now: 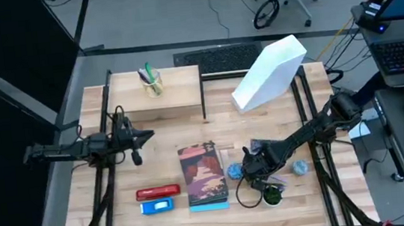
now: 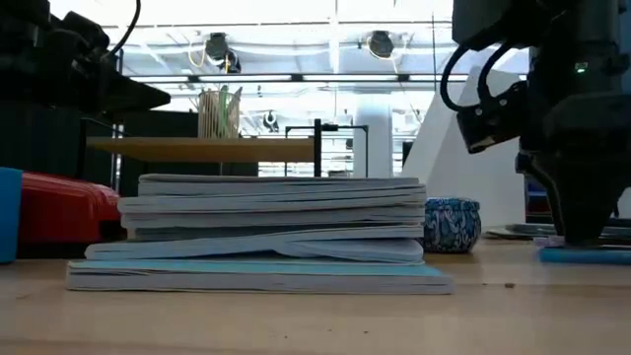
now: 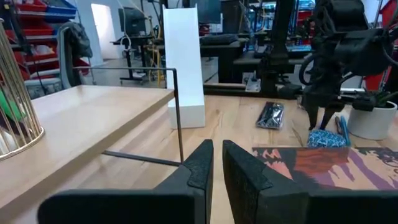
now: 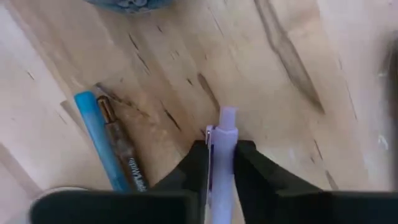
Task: Stock shelves
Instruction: Put the purple pen into the gold pen holder on the shelf
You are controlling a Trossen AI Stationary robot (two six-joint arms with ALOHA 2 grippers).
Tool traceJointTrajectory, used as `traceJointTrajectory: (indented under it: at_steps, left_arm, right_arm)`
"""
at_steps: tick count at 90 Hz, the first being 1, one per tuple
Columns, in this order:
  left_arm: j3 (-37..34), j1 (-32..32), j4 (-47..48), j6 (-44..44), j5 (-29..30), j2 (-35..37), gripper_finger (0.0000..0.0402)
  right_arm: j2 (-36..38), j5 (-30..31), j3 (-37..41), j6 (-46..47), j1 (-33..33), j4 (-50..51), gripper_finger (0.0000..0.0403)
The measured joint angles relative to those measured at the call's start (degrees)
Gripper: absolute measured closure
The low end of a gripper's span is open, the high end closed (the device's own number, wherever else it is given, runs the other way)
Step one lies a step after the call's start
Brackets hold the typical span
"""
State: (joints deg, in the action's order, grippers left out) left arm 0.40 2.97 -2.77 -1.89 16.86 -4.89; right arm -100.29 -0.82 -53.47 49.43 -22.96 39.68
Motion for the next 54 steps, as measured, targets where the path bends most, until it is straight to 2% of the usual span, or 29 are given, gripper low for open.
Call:
traceJointTrajectory:
  at_steps: [19,34,54]
  left_arm:
    - [0.00,0.01,-0.02,-0.02,0.00,0.02,0.0379]
    - [0.00,0.00,-0.02,-0.04,0.00,0.00,0.0379]
    - [0.00,0.02,-0.02,-0.04,-0.02,0.00,0.0379]
  right_arm:
    - [1.08,-0.29,0.18,-1.91,0.13,-2.07,0.0376]
    - [3.69,1.93,0.44,-2.21,0.34,-2.65,0.0377]
    - [7.08,2.44,0.39,-2.50,0.46,-2.50,0.0402]
